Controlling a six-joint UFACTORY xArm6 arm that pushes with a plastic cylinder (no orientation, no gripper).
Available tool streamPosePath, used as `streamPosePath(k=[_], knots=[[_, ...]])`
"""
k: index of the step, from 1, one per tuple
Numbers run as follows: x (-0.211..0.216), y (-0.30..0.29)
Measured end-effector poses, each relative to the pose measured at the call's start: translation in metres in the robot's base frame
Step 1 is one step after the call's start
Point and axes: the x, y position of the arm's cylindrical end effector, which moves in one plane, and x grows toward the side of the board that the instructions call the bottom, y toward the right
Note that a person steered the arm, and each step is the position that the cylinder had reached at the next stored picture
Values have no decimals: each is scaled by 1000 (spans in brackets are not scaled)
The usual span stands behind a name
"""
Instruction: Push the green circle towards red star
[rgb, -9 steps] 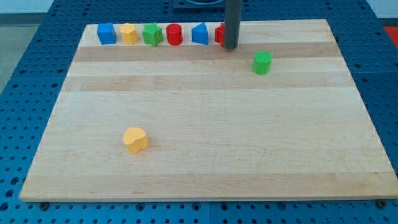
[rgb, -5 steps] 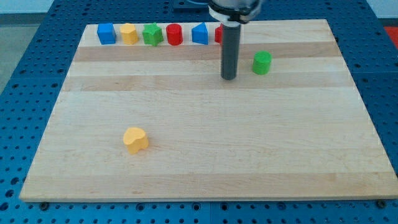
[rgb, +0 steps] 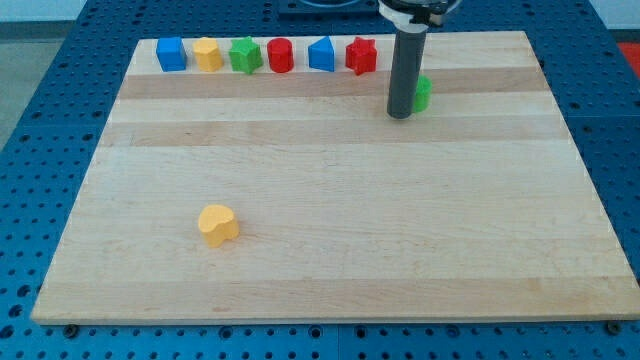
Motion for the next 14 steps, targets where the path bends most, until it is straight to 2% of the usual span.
streamPosePath(k=[2,4,7,14], knots=[[0,28],[-22,42],[-58,42],[-79,42]])
